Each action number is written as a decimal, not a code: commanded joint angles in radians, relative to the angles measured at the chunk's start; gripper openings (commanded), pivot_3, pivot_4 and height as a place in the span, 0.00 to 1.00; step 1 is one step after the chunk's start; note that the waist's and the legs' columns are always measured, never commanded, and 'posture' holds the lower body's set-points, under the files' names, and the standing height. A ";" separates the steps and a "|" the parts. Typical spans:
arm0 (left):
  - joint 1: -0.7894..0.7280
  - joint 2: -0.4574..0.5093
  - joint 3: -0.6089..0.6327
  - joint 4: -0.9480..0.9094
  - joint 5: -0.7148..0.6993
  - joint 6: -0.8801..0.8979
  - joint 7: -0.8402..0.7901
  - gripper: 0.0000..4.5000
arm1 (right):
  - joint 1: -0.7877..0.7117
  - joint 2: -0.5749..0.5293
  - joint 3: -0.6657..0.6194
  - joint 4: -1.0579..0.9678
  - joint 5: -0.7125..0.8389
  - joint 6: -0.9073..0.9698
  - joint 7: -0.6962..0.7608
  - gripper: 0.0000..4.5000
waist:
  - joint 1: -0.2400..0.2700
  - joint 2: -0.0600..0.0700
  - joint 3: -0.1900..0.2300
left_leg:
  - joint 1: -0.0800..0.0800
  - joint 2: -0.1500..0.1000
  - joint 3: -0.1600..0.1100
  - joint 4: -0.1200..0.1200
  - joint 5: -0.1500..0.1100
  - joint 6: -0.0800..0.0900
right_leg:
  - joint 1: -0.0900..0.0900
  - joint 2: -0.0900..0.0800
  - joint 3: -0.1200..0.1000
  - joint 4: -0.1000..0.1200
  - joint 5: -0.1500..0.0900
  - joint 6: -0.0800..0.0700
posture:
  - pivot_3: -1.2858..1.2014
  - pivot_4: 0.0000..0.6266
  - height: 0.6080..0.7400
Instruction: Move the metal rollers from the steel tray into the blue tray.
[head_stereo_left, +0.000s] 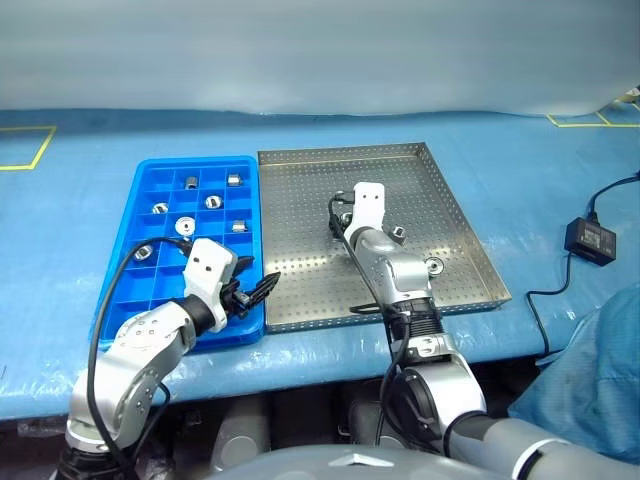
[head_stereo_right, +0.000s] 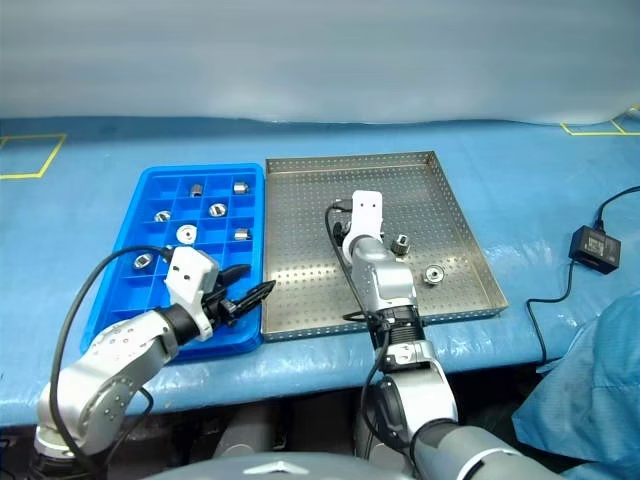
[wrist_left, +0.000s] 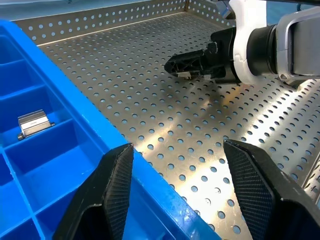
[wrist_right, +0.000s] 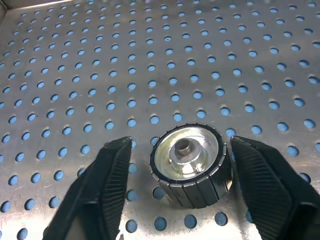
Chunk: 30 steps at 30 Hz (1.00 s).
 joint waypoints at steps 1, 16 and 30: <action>0.013 -0.003 0.009 -0.062 -0.004 -0.019 0.016 0.70 | -0.018 -0.001 -0.004 -0.012 0.002 -0.031 0.007 0.66 | 0.000 0.000 0.000 | 0.000 0.000 0.000 0.000 0.000 0.000 | 0.000 0.000 0.000 0.000 0.000 0.000 | 0.57 0.24 1.00; 0.058 0.001 0.037 -0.092 -0.013 -0.006 0.056 0.70 | -0.015 0.019 -0.003 -0.019 0.018 -0.014 0.026 0.40 | 0.004 0.000 0.000 | 0.000 0.001 0.000 0.000 0.000 0.000 | 0.000 0.000 0.000 0.000 -0.002 0.001 | 0.58 0.24 1.00; 0.103 0.007 0.083 -0.121 -0.018 0.017 0.090 0.70 | 0.000 0.026 0.019 -0.080 0.068 0.043 0.094 0.05 | 0.028 0.002 0.001 | 0.000 0.001 -0.001 -0.003 0.000 0.000 | -0.001 -0.001 -0.002 -0.001 -0.003 0.000 | 0.59 0.24 1.00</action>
